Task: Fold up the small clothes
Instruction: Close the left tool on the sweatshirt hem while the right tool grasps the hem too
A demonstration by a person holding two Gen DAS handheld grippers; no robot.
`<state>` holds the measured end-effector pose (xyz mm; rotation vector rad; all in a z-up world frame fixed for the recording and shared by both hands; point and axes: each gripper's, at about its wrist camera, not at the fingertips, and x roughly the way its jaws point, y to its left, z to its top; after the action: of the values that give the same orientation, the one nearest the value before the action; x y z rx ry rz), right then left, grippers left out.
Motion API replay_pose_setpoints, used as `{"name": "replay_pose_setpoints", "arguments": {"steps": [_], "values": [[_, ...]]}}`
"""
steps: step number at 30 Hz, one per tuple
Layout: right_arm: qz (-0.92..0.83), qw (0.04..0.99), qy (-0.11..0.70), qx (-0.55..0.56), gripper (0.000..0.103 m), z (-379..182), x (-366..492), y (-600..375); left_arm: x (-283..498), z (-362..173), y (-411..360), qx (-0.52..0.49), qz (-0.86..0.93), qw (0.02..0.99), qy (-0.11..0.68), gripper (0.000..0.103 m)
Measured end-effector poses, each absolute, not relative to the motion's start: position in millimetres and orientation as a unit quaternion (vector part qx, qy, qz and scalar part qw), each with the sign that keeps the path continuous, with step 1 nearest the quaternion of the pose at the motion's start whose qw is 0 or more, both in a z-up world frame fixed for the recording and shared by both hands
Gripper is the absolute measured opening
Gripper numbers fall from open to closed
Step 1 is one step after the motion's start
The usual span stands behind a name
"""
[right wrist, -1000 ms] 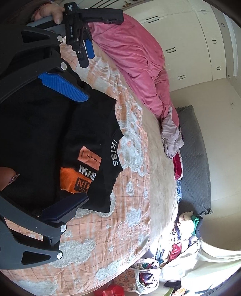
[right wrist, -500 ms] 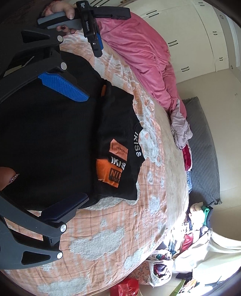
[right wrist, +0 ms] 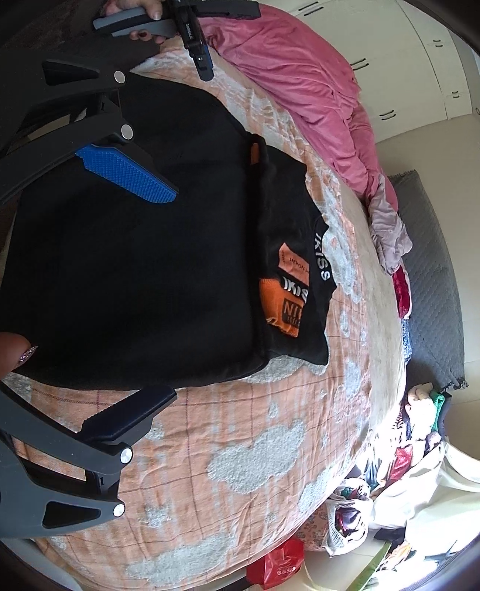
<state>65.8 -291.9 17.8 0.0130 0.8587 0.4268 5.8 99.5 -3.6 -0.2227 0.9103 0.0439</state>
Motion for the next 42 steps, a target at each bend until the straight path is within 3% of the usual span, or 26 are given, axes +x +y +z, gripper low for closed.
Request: {"name": "replay_pose_setpoints", "arguments": {"steps": [8, 13, 15, 18, 24, 30, 34, 38, 40, 41, 42], "values": [[0.19, 0.876, 0.444, -0.008, 0.098, -4, 46, -309, -19, -20, 108, -0.142, -0.001, 0.877, 0.459, 0.093], [0.185, 0.87, 0.458, -0.001, 0.098, -13, 36, -318, -35, -28, 104, -0.161, -0.019, 0.866, 0.472, 0.079], [0.183, 0.866, 0.465, 0.0, 0.098, -17, 33, -321, -40, -31, 100, -0.152, -0.026, 0.864, 0.48, 0.066], [0.186, 0.861, 0.473, -0.003, 0.098, -20, 29, -321, -45, -37, 99, -0.164, -0.038, 0.855, 0.491, 0.057], [0.199, 0.854, 0.481, -0.004, 0.098, -22, 21, -321, -54, -54, 100, -0.211, -0.062, 0.831, 0.51, 0.047], [0.2, 0.848, 0.491, -0.017, 0.096, -22, 19, -325, -57, -69, 103, -0.246, -0.067, 0.816, 0.519, 0.044], [0.202, 0.835, 0.511, -0.016, 0.077, -28, 23, -328, -57, -67, 103, -0.23, -0.052, 0.821, 0.52, 0.021], [0.197, 0.825, 0.53, -0.013, 0.071, -39, 28, -330, -59, -61, 110, -0.234, -0.057, 0.824, 0.513, 0.004], [0.2, 0.822, 0.533, -0.016, 0.046, -40, 27, -330, -60, -53, 113, -0.23, -0.061, 0.829, 0.505, 0.003], [0.203, 0.823, 0.531, -0.02, 0.039, -40, 25, -331, -61, -50, 113, -0.225, -0.061, 0.833, 0.502, 0.003], [0.204, 0.825, 0.526, -0.024, 0.023, -39, 23, -332, -61, -46, 112, -0.221, -0.062, 0.835, 0.5, 0.003]]}}
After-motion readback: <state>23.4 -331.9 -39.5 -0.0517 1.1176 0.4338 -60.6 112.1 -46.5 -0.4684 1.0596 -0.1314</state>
